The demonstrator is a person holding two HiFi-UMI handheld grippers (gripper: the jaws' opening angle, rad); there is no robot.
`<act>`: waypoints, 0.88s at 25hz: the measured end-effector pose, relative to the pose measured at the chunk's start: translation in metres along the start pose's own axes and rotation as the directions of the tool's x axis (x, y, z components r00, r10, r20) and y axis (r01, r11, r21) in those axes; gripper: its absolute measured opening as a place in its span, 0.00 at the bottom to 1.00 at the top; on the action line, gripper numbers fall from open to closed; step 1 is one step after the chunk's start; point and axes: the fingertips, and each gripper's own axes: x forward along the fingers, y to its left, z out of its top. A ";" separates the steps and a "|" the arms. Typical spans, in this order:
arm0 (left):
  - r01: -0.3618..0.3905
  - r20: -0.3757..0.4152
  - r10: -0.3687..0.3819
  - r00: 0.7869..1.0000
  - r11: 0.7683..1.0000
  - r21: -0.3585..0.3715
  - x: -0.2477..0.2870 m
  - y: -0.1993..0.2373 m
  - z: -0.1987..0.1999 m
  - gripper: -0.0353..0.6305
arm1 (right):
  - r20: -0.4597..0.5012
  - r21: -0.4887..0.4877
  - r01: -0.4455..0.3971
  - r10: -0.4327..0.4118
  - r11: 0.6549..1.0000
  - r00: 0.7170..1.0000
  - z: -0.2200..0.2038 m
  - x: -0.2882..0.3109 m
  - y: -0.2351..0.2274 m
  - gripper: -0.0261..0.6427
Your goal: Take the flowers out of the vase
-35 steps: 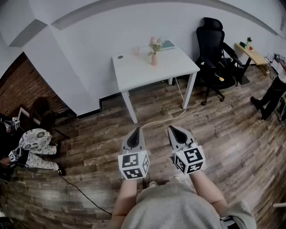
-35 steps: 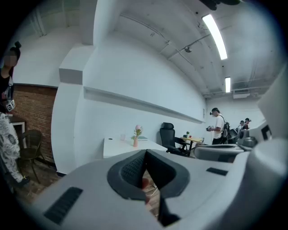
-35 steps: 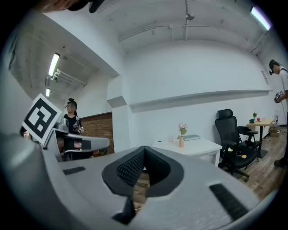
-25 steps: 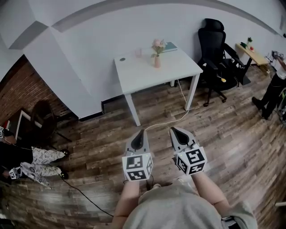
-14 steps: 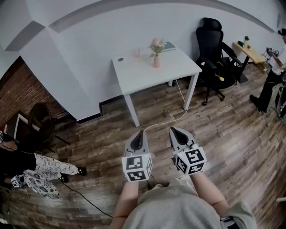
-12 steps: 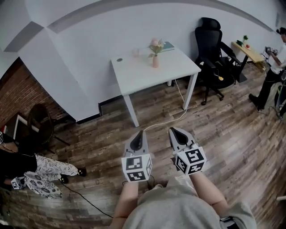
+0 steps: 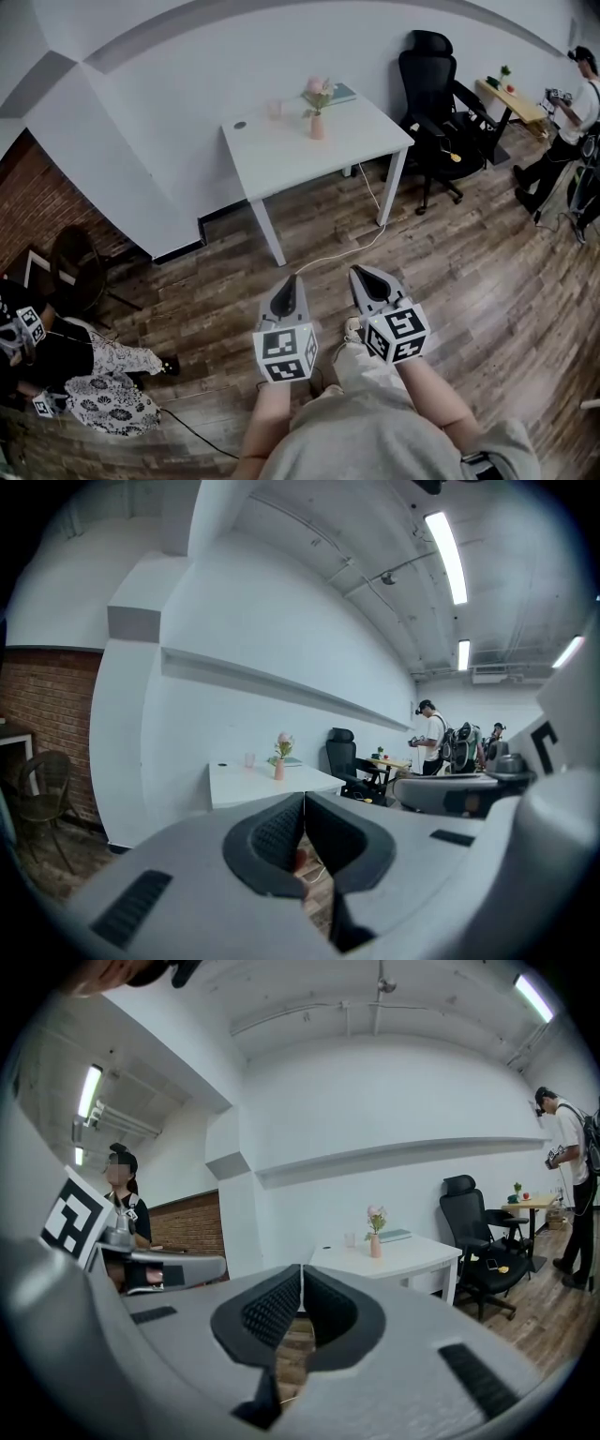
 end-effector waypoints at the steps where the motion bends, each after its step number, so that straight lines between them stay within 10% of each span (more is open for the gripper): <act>1: -0.002 -0.002 0.002 1.000 1.000 -0.001 0.004 0.001 0.000 0.06 | -0.003 0.000 -0.001 0.001 1.000 1.000 0.000 0.004 -0.002 0.07; 22: -0.075 0.001 0.075 0.997 0.997 -0.018 0.178 0.042 0.043 0.06 | -0.017 -0.032 -0.085 0.084 0.996 0.996 0.042 0.164 -0.115 0.33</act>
